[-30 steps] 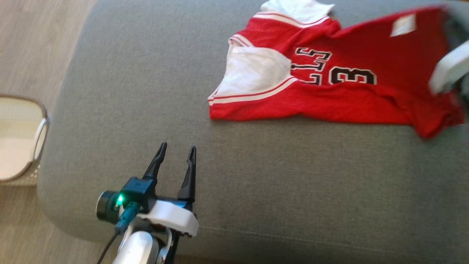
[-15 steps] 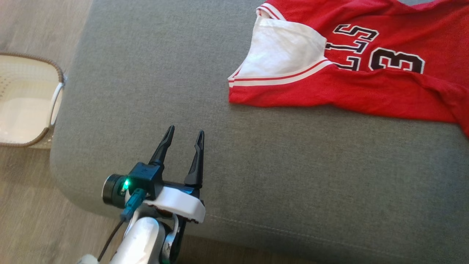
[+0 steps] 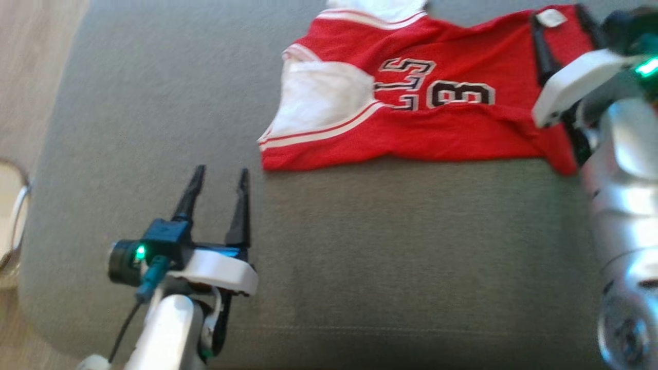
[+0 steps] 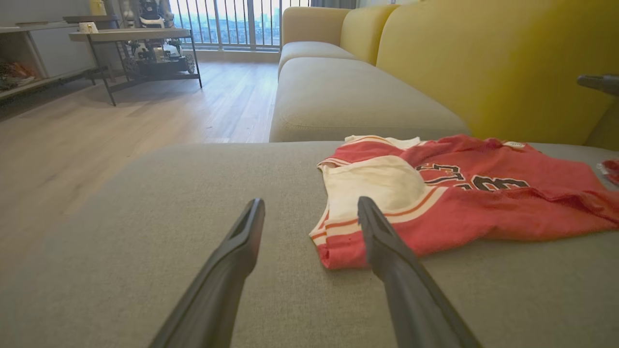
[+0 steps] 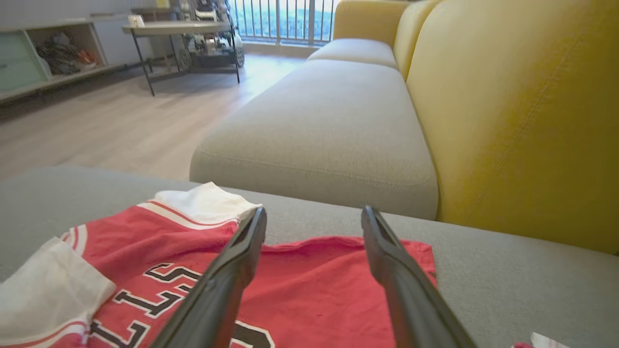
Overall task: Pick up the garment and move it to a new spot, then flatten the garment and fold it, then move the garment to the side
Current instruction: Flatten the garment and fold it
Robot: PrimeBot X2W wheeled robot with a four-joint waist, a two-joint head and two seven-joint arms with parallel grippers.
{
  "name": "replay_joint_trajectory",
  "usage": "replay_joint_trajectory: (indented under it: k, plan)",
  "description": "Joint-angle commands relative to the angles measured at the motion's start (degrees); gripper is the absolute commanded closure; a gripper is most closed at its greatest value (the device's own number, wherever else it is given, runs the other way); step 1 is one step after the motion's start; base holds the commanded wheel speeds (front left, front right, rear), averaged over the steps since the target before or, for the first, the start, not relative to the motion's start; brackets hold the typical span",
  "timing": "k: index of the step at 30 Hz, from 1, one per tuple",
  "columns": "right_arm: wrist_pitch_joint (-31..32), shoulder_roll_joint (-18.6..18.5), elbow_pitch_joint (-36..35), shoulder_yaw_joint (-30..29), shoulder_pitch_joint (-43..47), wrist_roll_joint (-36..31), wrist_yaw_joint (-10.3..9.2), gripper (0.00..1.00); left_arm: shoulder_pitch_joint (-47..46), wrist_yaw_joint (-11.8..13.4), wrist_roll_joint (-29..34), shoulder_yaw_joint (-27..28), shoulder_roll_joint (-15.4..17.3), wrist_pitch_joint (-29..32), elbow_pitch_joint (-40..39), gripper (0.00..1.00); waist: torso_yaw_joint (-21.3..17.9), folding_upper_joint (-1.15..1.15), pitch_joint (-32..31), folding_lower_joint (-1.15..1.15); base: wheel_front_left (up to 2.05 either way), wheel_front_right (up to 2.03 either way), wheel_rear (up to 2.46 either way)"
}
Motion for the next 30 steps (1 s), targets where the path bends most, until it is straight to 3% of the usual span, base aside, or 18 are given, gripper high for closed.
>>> replay_joint_trajectory:
  k: [1,11,20,28,30]
  plan:
    - [-0.7,1.1,-3.0,1.5,0.2,1.2,-0.02,0.0,-0.6,-0.1,0.4,2.8,0.2,-0.7,-2.2,0.0,-3.4,0.0,-3.3,0.0,0.0,0.0,0.0]
    - [-0.8,4.4,-19.0,13.5,21.7,13.6,-0.02,0.0,2.2,-1.1,1.2,9.2,0.3,-0.7,-3.0,0.0,-11.1,0.0,-8.5,0.0,0.0,0.0,0.0]
    - [-0.8,5.0,-30.6,11.8,35.6,15.7,-0.02,0.0,4.6,-0.9,0.5,11.2,0.3,-0.7,-2.9,0.0,-15.0,0.0,-10.6,0.0,0.0,0.0,0.0]
    - [-0.8,5.5,-34.9,12.3,37.7,17.1,-0.02,0.0,2.5,-1.2,1.8,13.1,0.5,-0.7,-0.3,0.0,-17.9,0.0,-7.9,0.0,0.0,0.0,0.0]
    - [-0.8,5.5,-36.8,13.2,37.1,18.9,-0.02,0.0,-1.3,-1.8,2.8,13.8,2.0,-0.7,3.3,0.0,-18.9,0.0,-5.3,0.0,0.0,0.0,0.0]
